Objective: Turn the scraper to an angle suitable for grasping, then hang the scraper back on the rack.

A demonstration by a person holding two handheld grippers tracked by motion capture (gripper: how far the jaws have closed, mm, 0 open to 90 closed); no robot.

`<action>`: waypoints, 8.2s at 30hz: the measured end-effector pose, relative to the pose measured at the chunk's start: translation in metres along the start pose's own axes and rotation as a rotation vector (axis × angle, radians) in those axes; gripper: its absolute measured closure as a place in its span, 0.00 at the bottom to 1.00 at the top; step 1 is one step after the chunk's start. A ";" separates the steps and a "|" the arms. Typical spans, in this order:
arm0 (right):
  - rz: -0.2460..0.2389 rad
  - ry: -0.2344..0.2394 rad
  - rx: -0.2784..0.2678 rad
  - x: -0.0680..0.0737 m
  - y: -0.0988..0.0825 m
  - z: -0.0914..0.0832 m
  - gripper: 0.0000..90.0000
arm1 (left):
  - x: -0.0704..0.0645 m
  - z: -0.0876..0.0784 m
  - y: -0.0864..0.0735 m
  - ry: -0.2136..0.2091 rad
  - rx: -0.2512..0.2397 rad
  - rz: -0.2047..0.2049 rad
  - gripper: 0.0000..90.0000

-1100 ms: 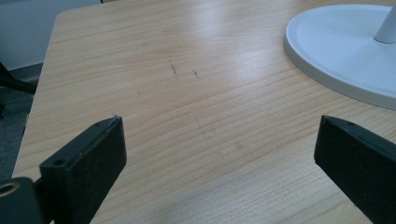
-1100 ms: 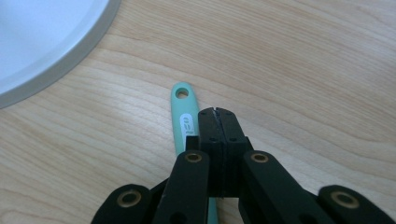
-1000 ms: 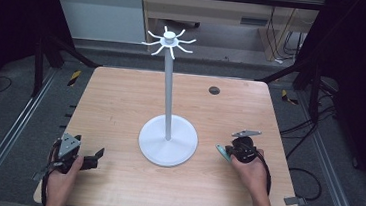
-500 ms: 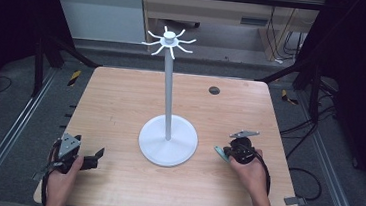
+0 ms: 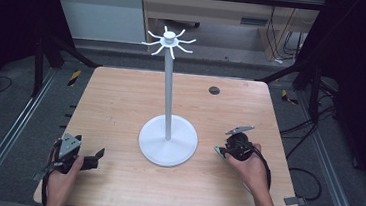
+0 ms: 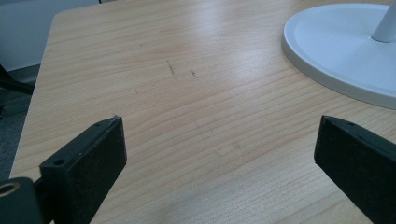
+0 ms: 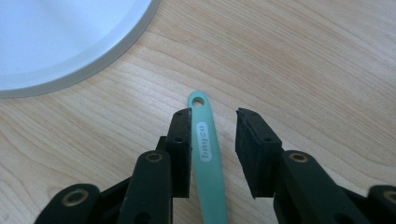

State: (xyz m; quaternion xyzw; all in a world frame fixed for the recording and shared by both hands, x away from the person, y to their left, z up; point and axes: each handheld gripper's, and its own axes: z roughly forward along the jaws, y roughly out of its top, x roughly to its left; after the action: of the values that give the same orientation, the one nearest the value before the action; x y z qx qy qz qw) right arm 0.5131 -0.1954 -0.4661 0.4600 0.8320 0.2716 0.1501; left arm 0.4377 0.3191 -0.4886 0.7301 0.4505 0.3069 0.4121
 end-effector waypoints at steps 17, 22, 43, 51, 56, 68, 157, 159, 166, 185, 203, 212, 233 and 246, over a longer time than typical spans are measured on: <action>-0.024 0.029 0.089 0.003 0.008 0.009 0.65 | -0.001 0.001 0.000 -0.005 0.004 0.004 0.02; -0.038 0.039 0.125 0.003 0.012 0.010 0.64 | -0.002 0.001 0.000 -0.006 0.003 0.004 0.02; -0.100 0.023 0.243 0.001 0.023 0.020 0.72 | -0.002 0.001 0.000 -0.006 0.007 0.010 0.02; -0.100 0.032 0.258 0.001 0.025 0.023 0.75 | -0.002 0.002 0.000 -0.007 0.007 0.010 0.02; -0.100 0.035 0.266 0.002 0.025 0.024 0.78 | -0.003 0.002 0.000 -0.006 0.006 0.010 0.02; -0.098 0.053 0.264 0.000 0.025 0.024 0.83 | -0.002 0.002 0.000 -0.004 0.007 0.009 0.02; -0.071 0.039 -0.300 0.004 0.075 -0.102 0.83 | -0.002 0.002 0.000 -0.004 0.012 0.013 0.02; -0.072 0.039 -0.306 0.004 0.076 -0.102 0.83 | -0.002 0.002 0.000 -0.003 0.013 0.013 0.02; -0.060 0.049 -0.338 0.005 0.078 -0.106 0.83 | -0.002 0.002 0.000 -0.004 0.013 0.014 0.02; -0.068 0.052 -0.493 0.019 0.098 -0.130 0.83 | -0.002 0.002 0.000 -0.002 0.010 0.010 0.02; -0.082 0.077 -0.562 0.034 0.115 -0.145 0.83 | -0.002 0.002 0.000 -0.004 0.013 0.012 0.02; -0.100 0.081 -0.591 0.042 0.126 -0.153 0.83 | -0.003 0.002 0.000 -0.004 0.013 0.013 0.02; -0.123 0.093 -0.665 0.053 0.151 -0.175 0.83 | -0.003 0.002 0.000 -0.004 0.015 0.016 0.02; -0.145 0.120 -0.712 0.060 0.160 -0.187 0.83 | -0.003 0.002 0.000 -0.006 0.016 0.015 0.02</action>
State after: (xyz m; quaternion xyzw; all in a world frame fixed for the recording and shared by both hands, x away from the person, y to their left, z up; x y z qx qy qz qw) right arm 0.4970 -0.1344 -0.2205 0.3022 0.7230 0.5593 0.2705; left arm 0.4384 0.3160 -0.4899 0.7377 0.4460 0.3043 0.4053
